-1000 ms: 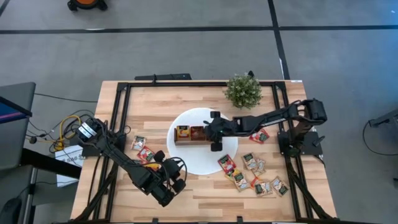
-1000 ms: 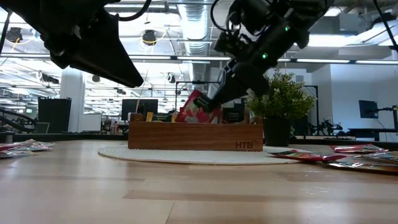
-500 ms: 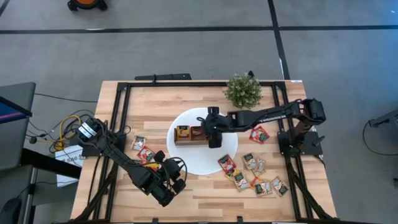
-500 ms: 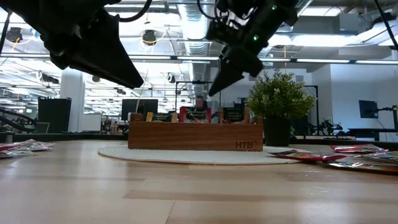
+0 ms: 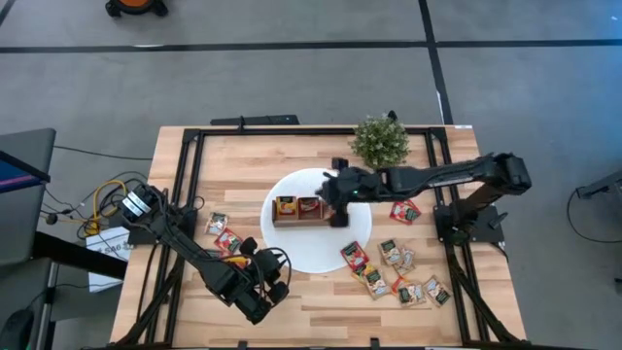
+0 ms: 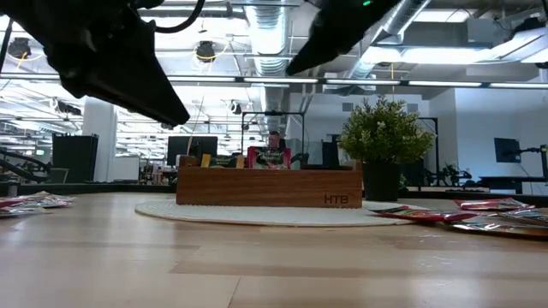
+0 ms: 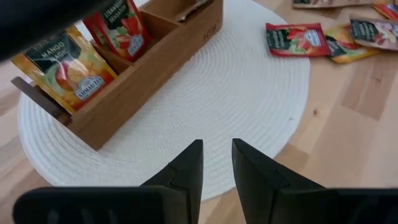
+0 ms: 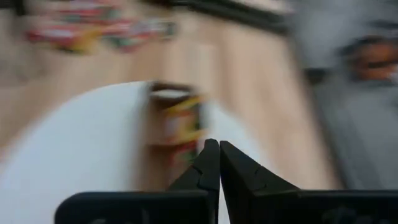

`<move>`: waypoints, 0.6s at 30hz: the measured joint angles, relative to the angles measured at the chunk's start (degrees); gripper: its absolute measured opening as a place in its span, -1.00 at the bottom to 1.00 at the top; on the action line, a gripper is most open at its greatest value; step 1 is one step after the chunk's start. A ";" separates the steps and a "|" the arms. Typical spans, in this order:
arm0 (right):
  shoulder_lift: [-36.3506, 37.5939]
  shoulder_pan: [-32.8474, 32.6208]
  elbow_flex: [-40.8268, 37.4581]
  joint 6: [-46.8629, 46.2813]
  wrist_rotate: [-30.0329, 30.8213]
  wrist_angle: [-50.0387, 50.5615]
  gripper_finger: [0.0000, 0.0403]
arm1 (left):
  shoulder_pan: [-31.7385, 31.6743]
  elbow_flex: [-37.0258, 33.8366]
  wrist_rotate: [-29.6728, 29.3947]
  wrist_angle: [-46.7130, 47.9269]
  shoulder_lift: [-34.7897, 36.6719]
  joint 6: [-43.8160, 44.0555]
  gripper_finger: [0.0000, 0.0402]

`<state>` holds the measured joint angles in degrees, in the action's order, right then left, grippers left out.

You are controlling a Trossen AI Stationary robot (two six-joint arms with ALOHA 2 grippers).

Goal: Pick & Place Tea
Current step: Adjust the brown tea bag in the right section of the wooden organizer

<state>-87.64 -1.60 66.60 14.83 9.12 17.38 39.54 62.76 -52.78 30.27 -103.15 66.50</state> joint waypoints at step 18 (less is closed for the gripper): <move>-11.67 -7.39 -3.76 -10.40 1.42 7.02 -1.00 | 0.05 0.00 -1.45 -0.07 0.00 -0.38 -0.61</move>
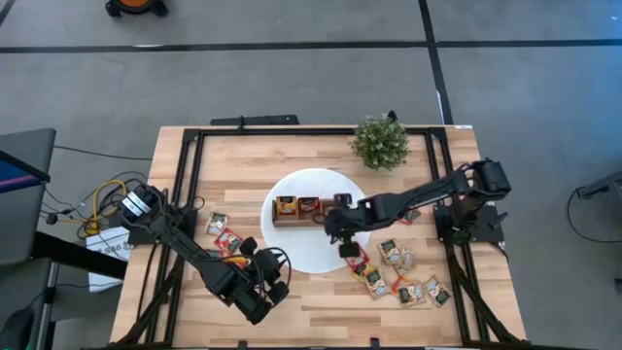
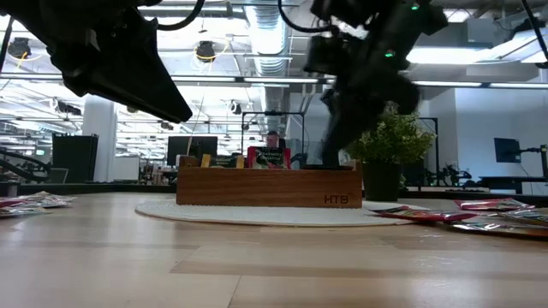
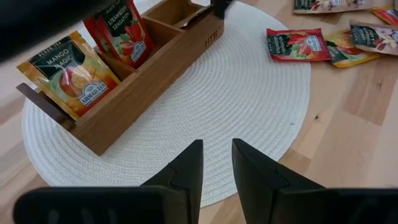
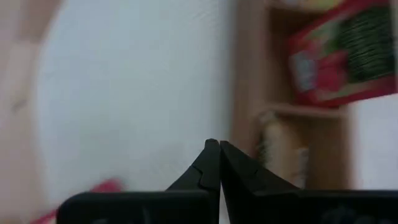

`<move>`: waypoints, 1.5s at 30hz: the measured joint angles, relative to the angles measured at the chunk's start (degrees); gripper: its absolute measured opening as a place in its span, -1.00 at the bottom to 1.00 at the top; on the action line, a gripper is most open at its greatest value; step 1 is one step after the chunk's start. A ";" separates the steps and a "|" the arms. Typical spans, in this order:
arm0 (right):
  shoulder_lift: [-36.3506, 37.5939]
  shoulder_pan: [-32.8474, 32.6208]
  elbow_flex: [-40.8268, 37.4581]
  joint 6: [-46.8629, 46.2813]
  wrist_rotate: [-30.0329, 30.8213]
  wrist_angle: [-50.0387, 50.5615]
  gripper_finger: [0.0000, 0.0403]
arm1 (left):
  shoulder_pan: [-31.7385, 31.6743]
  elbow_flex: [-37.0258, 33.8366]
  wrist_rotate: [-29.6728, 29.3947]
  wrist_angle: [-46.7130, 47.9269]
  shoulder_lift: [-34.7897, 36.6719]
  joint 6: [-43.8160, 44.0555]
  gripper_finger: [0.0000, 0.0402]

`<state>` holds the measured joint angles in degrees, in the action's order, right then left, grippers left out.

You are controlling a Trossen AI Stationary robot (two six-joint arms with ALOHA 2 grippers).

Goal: Pick & Place Tea
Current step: Adjust the brown tea bag in the right section of the wooden organizer

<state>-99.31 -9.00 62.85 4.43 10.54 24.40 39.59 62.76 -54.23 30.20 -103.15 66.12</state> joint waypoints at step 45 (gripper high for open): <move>-1.05 7.91 0.42 -1.37 -9.72 2.34 -0.40 | 0.02 0.00 0.45 0.09 0.00 0.36 -0.61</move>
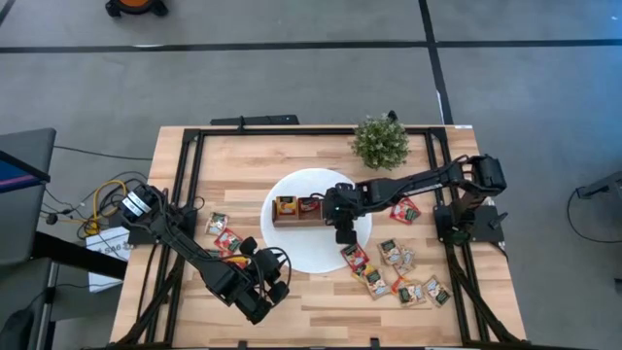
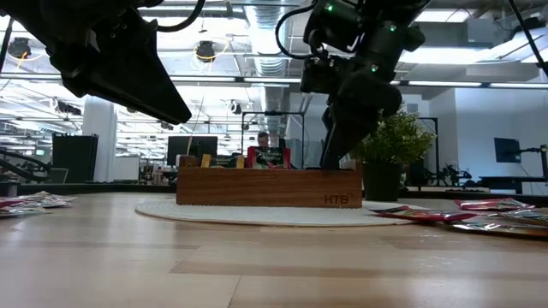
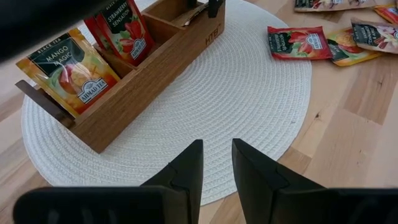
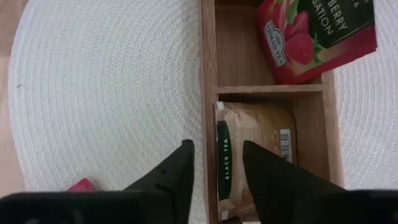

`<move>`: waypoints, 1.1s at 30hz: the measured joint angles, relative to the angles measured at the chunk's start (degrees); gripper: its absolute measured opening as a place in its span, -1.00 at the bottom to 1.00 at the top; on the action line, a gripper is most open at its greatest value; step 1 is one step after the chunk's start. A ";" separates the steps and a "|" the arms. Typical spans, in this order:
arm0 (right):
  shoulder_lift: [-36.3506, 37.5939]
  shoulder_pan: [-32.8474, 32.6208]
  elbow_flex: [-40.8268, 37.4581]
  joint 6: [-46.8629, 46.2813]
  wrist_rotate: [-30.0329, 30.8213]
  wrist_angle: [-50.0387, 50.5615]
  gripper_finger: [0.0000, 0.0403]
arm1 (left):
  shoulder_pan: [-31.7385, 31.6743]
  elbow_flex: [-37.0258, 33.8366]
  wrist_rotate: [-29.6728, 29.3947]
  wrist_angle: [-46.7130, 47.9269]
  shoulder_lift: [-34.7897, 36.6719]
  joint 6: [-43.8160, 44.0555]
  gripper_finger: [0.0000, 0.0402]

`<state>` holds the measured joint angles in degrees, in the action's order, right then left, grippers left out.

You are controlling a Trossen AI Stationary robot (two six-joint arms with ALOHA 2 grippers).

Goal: Pick & Place Tea
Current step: Adjust the brown tea bag in the right section of the wooden organizer

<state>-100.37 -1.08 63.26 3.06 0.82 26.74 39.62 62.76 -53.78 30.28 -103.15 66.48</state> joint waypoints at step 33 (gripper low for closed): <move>-0.93 0.11 2.25 1.89 0.25 1.26 -0.76 | 0.02 0.00 0.44 -0.04 -0.02 -0.02 -0.61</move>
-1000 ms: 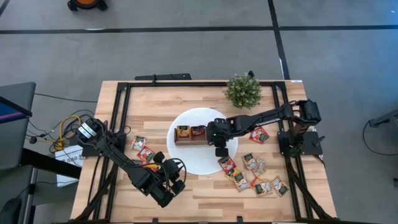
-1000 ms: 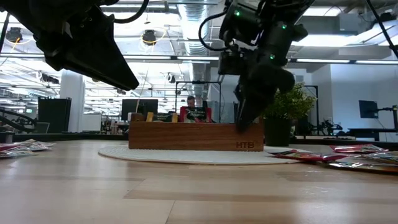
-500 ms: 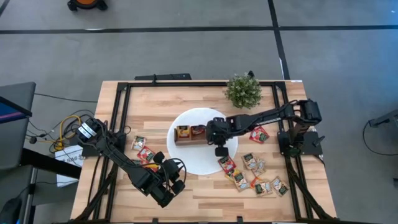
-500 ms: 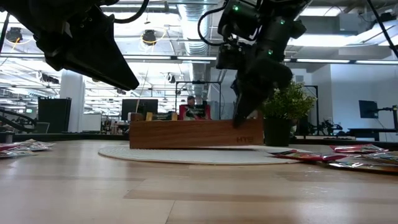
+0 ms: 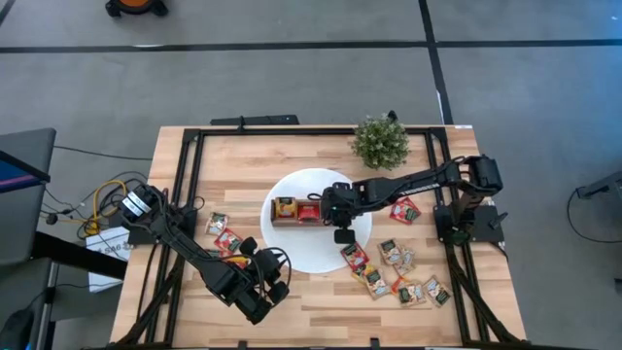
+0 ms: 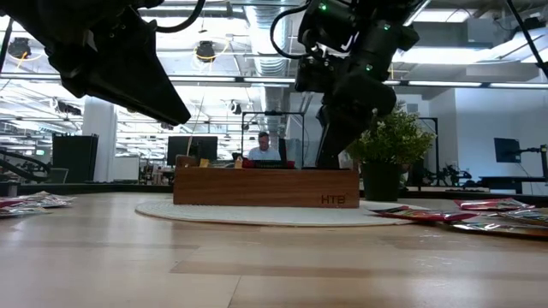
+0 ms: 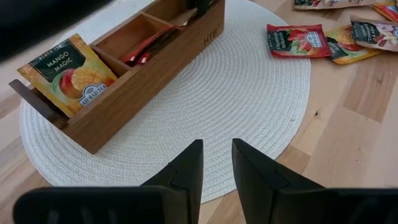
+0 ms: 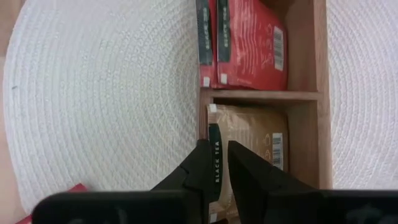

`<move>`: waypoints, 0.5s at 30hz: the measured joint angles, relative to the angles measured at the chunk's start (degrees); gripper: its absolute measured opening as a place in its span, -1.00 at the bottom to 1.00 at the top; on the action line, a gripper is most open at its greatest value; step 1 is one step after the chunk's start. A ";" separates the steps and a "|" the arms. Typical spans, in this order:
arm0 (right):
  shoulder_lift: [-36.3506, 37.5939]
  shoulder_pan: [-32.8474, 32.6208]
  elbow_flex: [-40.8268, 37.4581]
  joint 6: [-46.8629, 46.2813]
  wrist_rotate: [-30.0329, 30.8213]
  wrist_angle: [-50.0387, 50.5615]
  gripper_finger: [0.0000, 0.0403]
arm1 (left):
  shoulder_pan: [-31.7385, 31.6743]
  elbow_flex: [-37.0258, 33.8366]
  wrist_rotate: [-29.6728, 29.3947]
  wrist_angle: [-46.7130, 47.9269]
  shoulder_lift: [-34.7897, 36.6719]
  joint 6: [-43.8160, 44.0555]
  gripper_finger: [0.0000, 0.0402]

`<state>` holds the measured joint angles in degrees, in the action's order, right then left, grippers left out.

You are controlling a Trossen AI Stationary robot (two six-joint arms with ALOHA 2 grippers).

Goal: Pick & Place Tea
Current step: Adjust the brown tea bag in the right section of the wooden organizer

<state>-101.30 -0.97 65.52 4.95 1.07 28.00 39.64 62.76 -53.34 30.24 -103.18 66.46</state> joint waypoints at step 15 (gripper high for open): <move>-0.70 0.76 0.02 1.56 0.21 -0.36 -0.70 | 0.00 0.00 0.02 -0.35 0.00 0.00 -0.61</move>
<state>-102.00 -0.21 65.54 6.50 1.28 27.64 39.64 62.76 -53.32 29.89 -103.18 66.46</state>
